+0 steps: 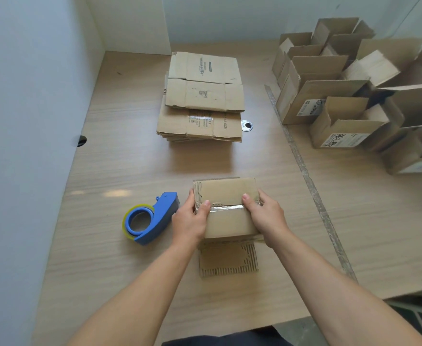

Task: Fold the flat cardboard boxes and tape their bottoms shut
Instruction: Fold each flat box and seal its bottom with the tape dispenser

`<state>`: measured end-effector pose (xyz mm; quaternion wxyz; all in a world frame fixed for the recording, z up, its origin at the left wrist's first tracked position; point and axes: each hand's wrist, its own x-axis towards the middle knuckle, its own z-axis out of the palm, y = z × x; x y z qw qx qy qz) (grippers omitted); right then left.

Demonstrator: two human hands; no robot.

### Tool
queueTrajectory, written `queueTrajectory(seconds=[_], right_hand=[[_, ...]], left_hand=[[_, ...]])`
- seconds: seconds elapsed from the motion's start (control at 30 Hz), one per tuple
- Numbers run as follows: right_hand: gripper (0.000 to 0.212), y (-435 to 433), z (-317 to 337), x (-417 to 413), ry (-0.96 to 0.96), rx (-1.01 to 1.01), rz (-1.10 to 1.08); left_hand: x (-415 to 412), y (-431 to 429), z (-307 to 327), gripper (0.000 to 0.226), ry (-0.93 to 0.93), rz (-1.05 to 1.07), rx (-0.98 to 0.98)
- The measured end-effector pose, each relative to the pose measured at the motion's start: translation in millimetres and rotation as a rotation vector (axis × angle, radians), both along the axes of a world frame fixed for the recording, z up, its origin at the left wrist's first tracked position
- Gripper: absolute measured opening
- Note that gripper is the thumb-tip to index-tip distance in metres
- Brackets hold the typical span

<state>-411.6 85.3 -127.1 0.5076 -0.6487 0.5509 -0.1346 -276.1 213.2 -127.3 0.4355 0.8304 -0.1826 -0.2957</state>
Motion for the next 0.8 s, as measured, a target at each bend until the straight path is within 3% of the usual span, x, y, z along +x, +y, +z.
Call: queueTrajectory(seconds=[0.07,0.27,0.57,0.7,0.8], right_hand=[[0.056,-6,-3,-5,-0.086,0.115,-0.017],[0.044,-8,-1,-8,-0.293,0.365,-0.133],[0.035,-4,1,-20,-0.56,0.731,-0.197],[0.04,-4,4,-35,-0.708,0.74,-0.282],[0.035,-9,10,-38,-0.703,0.697,-0.287]], left_hand=[[5,2,-2,0.057,0.114,0.023,-0.076],[4,7,-14,0.04,0.548,0.165,-0.351],[-5,15,-8,0.042,0.559,0.052,-0.391],[3,19,5,0.038,0.602,0.027,-0.503],[6,18,21,0.035,0.464,-0.033,-0.518]])
